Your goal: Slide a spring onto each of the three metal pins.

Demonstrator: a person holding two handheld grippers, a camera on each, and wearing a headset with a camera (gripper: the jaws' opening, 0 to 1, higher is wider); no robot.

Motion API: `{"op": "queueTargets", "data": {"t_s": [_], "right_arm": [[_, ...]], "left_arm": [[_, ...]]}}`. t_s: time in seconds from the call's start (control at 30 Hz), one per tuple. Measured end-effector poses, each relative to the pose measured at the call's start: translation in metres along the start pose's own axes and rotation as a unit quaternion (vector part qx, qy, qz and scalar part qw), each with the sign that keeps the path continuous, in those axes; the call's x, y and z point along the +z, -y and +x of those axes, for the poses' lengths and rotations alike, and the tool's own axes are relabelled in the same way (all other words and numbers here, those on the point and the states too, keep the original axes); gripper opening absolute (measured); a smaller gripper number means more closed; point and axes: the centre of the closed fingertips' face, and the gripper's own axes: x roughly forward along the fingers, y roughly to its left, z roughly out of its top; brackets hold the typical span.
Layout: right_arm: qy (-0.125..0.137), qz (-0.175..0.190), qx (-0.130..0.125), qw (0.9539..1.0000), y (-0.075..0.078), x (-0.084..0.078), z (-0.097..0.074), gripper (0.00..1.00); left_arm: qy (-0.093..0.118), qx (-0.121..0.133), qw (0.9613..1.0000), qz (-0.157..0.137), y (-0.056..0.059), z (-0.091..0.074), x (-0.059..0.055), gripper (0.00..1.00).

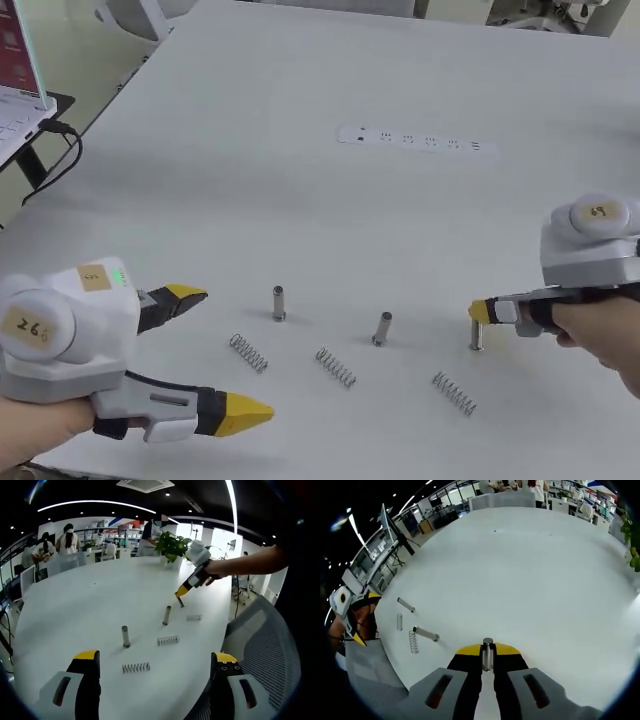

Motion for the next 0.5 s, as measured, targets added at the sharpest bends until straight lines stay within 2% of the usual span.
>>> {"op": "queueTargets", "data": {"t_s": [0.5], "right_arm": [[0.024, -0.022, -0.002, 0.9995, 0.0008, 0.0059, -0.0043, 0.04]], "left_arm": [[0.003, 0.0, 1.0, 0.001, 0.0011, -0.0003, 0.0015, 0.88]]}}
